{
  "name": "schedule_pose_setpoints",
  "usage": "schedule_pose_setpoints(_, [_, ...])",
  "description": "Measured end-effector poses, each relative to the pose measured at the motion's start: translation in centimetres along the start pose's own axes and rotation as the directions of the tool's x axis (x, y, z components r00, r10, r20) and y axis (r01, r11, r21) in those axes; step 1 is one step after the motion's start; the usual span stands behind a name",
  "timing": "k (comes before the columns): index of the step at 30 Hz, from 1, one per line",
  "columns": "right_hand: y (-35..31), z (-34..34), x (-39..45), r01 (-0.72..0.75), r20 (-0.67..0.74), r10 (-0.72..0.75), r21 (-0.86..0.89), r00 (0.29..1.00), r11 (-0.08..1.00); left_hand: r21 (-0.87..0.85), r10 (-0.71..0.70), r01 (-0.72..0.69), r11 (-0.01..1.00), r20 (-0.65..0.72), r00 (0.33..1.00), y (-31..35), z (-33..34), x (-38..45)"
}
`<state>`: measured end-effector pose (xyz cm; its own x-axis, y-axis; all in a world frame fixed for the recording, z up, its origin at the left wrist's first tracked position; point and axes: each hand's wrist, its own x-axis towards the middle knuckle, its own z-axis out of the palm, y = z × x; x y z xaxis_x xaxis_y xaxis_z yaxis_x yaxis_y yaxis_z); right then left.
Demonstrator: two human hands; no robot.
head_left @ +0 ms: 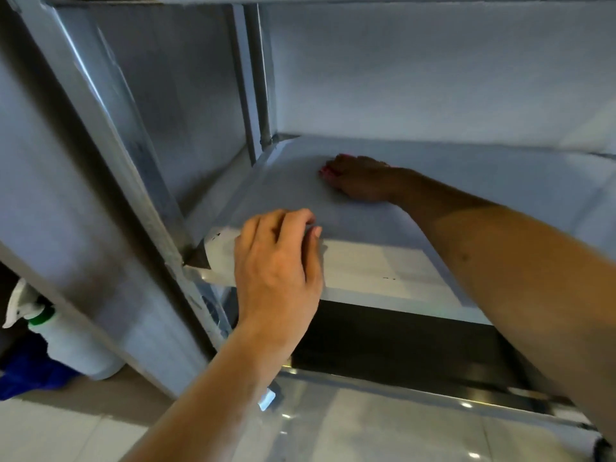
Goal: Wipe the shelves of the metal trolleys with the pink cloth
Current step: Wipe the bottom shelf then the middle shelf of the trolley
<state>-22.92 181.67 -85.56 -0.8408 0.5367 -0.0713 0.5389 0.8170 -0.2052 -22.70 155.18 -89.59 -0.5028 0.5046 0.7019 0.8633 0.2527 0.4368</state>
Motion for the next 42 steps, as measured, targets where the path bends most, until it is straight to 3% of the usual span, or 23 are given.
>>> schedule_pose_setpoints(5, [-1.2,0.4,-11.3,0.197,0.024,-0.198,0.059,0.980,0.979,-0.019,-0.046,0.045,0.999,-0.048,0.998,0.5,0.7,-0.1])
schedule_pose_setpoints(9, [-2.5,0.8,-19.5,0.191,0.080,-0.190,0.002,0.978,0.982,-0.018,-0.101,0.100,0.995,-0.054,0.993,1.0,0.5,0.5])
schedule_pose_setpoints(16, [-4.9,3.7,-25.6,0.097,-0.301,-0.149,-0.181,0.942,0.979,-0.088,-0.156,0.149,0.985,-0.076,0.985,1.9,0.4,0.6])
schedule_pose_setpoints(20, [-5.3,4.1,-27.9,0.135,-0.483,-0.152,-0.070,0.862,0.988,-0.174,-0.141,0.133,0.976,-0.037,0.989,3.0,0.7,-0.3])
schedule_pose_setpoints(23, [-5.5,4.0,-29.8,0.206,-0.513,-0.129,0.095,0.849,0.974,-0.220,-0.156,0.148,0.964,-0.020,0.988,3.7,0.3,-1.0])
schedule_pose_setpoints(25, [-5.9,3.9,-30.7,0.229,-0.436,-0.058,0.351,0.898,0.908,-0.236,-0.137,0.128,0.963,-0.021,0.990,3.9,-0.4,-1.3])
schedule_pose_setpoints(27, [-6.3,4.2,-31.2,0.156,-0.265,-0.006,0.551,0.964,0.820,-0.236,-0.108,0.098,0.967,-0.032,0.994,4.0,-1.3,-1.4])
schedule_pose_setpoints(29, [-6.4,4.9,-31.4,0.056,-0.109,0.011,0.589,0.994,0.806,-0.230,-0.113,0.099,0.968,-0.051,0.992,3.9,-2.3,-1.4])
schedule_pose_setpoints(32, [-6.4,5.4,-31.2,-0.070,0.011,0.083,0.647,0.997,0.760,-0.233,-0.132,0.115,0.966,-0.060,0.989,3.6,-3.6,-1.3])
schedule_pose_setpoints(34, [-6.5,5.2,-31.0,-0.179,0.112,0.146,0.765,0.983,0.619,-0.221,-0.135,0.124,0.967,-0.034,0.990,3.5,-4.1,-1.2])
schedule_pose_setpoints(36, [-6.9,4.5,-30.9,-0.291,0.218,0.216,0.865,0.952,0.408,-0.209,-0.150,0.152,0.966,0.025,0.988,3.7,-4.5,-1.2])
schedule_pose_setpoints(39, [-7.3,3.3,-30.7,-0.359,0.298,0.333,0.923,0.894,0.140,-0.218,-0.168,0.198,0.956,0.149,0.974,4.2,-4.9,-1.4])
schedule_pose_setpoints(42, [-7.6,2.0,-30.9,-0.366,0.339,0.396,0.931,0.854,-0.007,-0.277,-0.186,0.254,0.927,0.248,0.951,4.9,-5.3,-1.5])
